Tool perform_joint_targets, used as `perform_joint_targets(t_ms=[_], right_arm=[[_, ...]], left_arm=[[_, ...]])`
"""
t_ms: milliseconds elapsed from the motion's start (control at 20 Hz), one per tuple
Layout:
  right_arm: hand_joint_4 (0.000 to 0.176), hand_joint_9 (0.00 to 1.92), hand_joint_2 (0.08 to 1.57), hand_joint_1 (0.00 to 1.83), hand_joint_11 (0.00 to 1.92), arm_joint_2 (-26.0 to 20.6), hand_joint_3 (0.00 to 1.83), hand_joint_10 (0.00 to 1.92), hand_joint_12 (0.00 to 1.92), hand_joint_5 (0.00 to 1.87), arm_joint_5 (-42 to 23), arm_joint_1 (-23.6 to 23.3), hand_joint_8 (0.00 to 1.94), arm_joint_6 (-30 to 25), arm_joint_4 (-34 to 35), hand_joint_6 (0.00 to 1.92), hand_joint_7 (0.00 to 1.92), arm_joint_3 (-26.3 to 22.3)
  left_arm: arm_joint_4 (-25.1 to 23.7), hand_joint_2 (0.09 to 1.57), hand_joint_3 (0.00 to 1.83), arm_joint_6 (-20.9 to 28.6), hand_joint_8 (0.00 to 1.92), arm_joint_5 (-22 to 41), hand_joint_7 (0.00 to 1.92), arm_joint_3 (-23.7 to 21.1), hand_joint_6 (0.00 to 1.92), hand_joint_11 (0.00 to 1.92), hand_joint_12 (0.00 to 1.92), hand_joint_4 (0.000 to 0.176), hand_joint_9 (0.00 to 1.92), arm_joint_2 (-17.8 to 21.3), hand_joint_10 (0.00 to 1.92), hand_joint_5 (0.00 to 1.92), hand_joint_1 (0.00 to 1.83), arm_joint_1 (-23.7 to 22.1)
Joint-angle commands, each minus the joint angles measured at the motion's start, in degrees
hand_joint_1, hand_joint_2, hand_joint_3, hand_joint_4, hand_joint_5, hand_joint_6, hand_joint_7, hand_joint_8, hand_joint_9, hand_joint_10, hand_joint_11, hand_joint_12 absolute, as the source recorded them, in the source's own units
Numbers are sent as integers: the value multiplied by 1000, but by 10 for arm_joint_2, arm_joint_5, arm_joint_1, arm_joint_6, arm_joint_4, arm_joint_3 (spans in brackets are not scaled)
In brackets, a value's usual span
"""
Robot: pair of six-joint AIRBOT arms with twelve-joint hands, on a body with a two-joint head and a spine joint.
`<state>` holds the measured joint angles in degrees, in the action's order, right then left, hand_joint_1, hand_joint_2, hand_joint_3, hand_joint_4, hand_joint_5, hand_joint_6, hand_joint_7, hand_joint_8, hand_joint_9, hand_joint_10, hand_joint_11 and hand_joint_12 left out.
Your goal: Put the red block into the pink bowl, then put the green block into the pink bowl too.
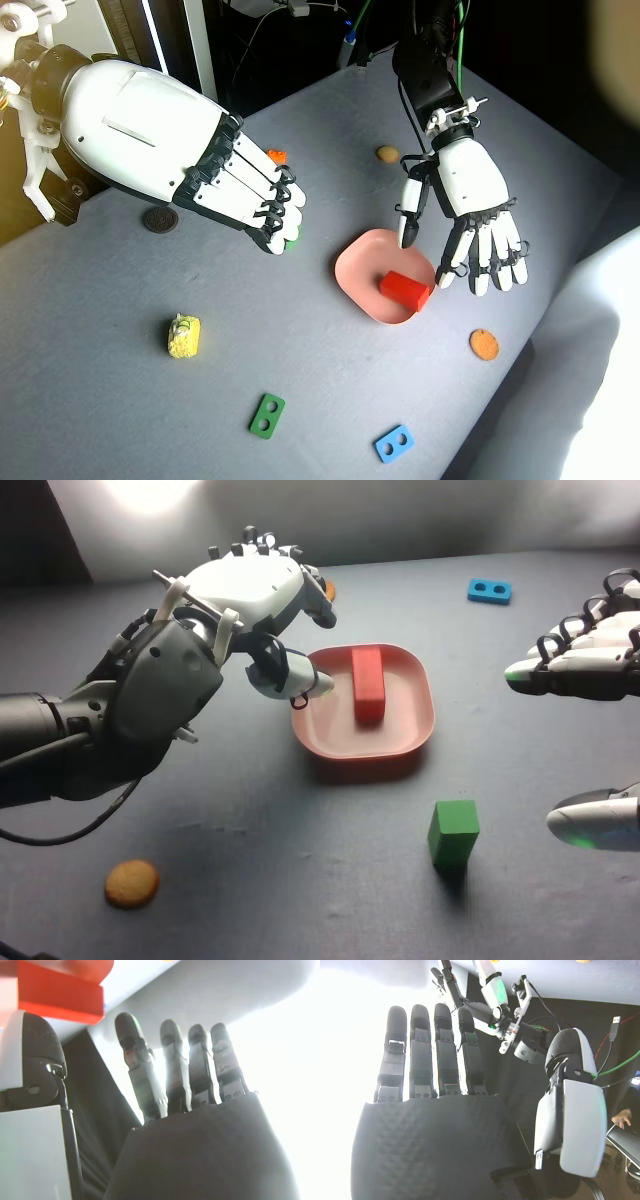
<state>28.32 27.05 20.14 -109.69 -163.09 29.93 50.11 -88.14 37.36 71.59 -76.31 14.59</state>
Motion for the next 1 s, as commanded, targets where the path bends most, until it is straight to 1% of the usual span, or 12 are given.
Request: perform_joint_targets(t_ms=[0,100,250,300,400,500,550,600,750,800,850,950], right_arm=[[0,334,1014,324,0,-5,0,8,874,398,61,-9,5,-3,-5,4,392,-1],[0,320,1021,313,0,-5,2,1,839,379,60,-8,0,-3,-5,0,370,-1],[0,315,1030,281,0,-5,4,4,815,363,54,-9,2,-3,-5,2,359,-1],[0,320,1031,278,0,-5,4,7,803,365,52,-9,6,-2,-7,4,363,-1],[0,308,1042,277,0,-5,4,2,773,350,50,-9,1,-2,-30,1,348,-1],[0,324,1031,296,0,-5,0,6,828,352,36,-8,2,-2,-31,2,354,1],[0,302,1036,280,0,-3,0,1,793,331,24,-6,0,-2,-31,0,329,4],[0,354,1025,314,0,4,0,13,892,388,12,2,8,-3,-31,8,389,11],[0,346,1030,294,0,23,1,5,882,379,12,20,1,-3,-31,1,378,31],[0,366,1027,298,0,30,0,10,949,405,12,19,7,-3,-31,7,404,37],[0,335,1029,273,0,36,1,2,866,357,12,17,1,-3,-31,1,361,40],[0,318,1033,267,0,51,2,3,819,354,12,10,0,-3,-31,1,355,43]], left_arm=[[-27,1005,1,4,19,53,408,3,4,0,0,0,125,3,5,813,1028,-3],[-30,1001,0,4,1,52,356,3,0,0,0,0,121,5,4,777,966,-7],[-32,1004,0,4,1,52,348,1,2,0,0,0,104,11,2,757,947,-10],[-32,1000,0,4,7,51,363,0,0,0,0,14,117,15,8,753,931,-10],[-32,1003,1,1,2,47,339,-6,0,0,0,1,116,26,6,708,907,-11],[-20,1004,0,-17,0,43,302,-21,2,0,0,0,100,47,1,672,875,-11],[-12,1001,0,-27,6,43,315,-29,0,0,0,0,93,58,0,660,856,-10],[-3,973,0,-38,5,43,309,-40,0,0,0,25,94,74,2,615,750,-7],[12,964,0,-53,8,43,319,-67,0,0,0,23,79,107,1,554,684,-1],[13,948,0,-54,1,43,304,-75,0,0,0,34,84,116,3,541,659,1],[15,935,0,-54,1,41,272,-83,5,0,0,15,56,125,1,514,664,4],[15,930,0,-57,0,31,253,-97,1,0,0,17,64,140,4,487,641,7]])
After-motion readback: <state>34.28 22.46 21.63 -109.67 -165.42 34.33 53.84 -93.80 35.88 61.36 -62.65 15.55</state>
